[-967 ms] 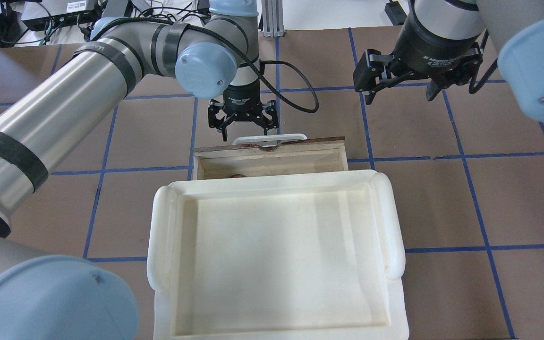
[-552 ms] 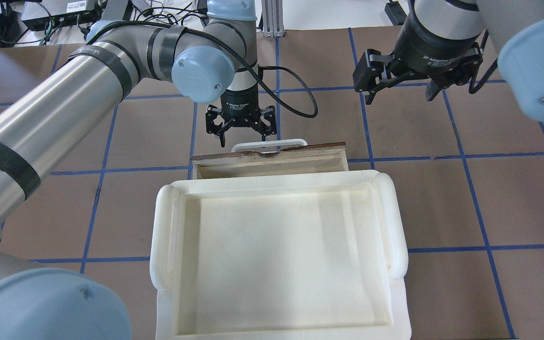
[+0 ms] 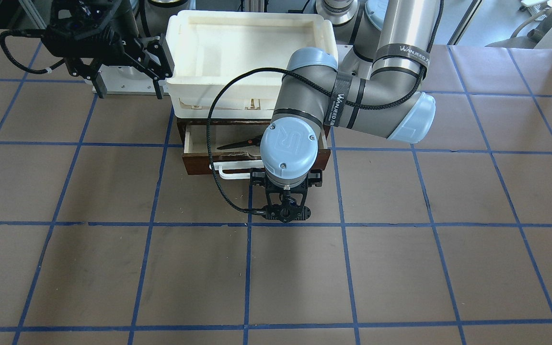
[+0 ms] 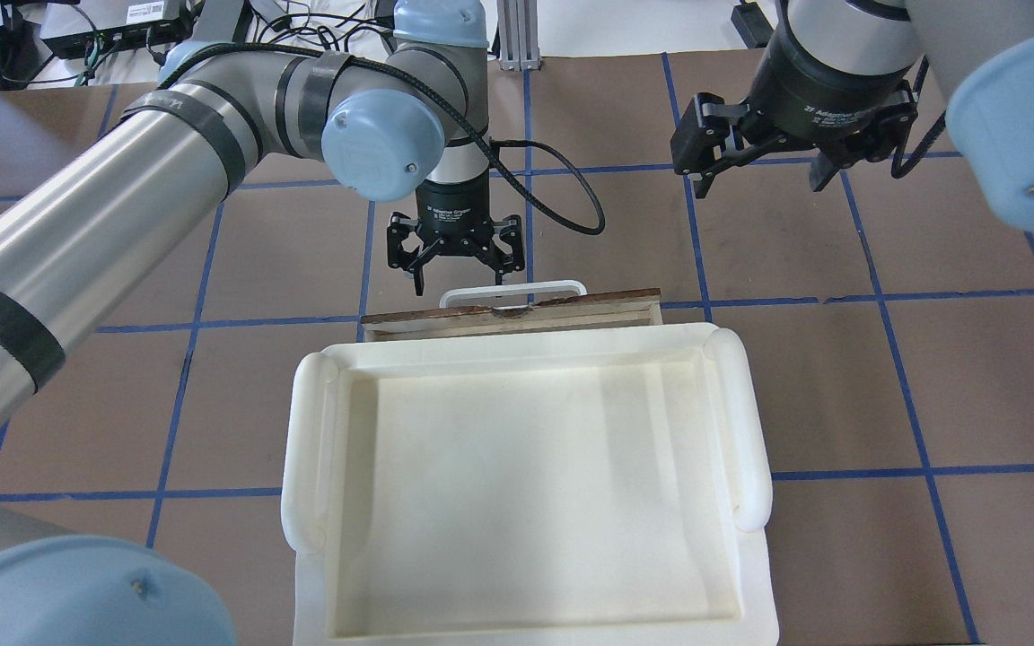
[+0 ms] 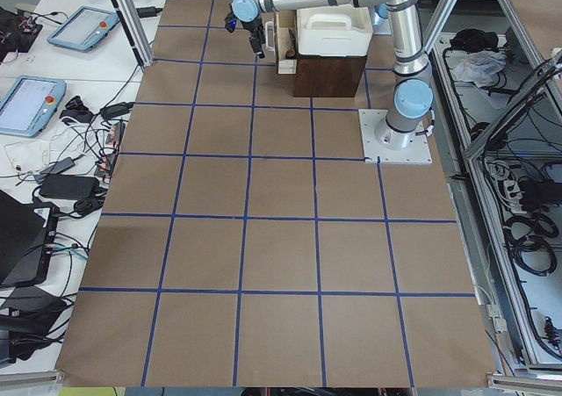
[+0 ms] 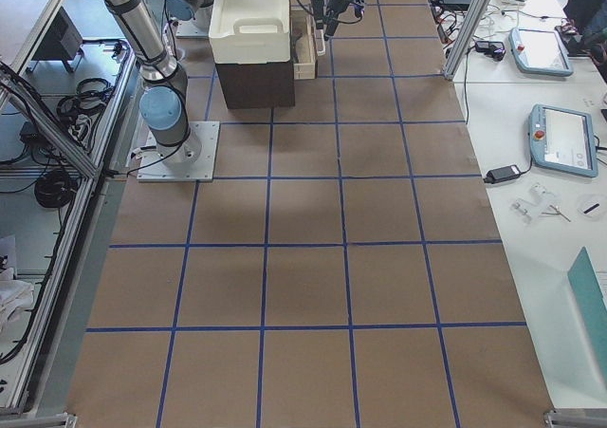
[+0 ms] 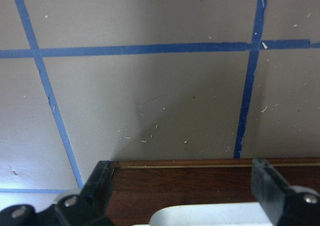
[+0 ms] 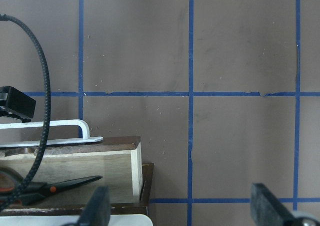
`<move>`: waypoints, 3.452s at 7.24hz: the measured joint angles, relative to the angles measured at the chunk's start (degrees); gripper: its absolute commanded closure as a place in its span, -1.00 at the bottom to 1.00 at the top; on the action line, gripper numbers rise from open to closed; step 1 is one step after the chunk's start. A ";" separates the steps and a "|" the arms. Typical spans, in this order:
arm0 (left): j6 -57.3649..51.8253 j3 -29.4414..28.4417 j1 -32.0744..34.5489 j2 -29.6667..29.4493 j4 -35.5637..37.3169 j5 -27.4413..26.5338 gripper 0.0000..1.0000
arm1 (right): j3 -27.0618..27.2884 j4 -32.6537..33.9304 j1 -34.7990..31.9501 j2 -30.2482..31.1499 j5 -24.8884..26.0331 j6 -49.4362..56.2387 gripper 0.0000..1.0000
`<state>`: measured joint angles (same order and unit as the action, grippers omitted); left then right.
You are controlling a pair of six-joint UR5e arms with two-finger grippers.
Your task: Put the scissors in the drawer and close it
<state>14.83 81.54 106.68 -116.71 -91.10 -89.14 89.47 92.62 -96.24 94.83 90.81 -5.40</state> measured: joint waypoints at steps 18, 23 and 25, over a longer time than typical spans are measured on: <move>0.62 4.21 1.58 3.54 -6.62 1.71 -1.00 | -0.06 0.41 -0.12 0.08 -0.35 -0.05 -1.00; -2.29 -2.49 -4.35 5.05 -5.58 -2.12 -1.00 | 0.02 0.32 -0.35 0.03 -2.34 -0.25 -1.00; -7.93 -3.10 -8.60 9.18 -4.38 -5.05 -1.00 | 0.02 0.29 -0.39 0.06 -2.12 -0.30 -1.00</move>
<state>6.90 78.44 98.07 -107.53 -95.48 -94.19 89.49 92.91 -96.63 94.89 88.69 -5.70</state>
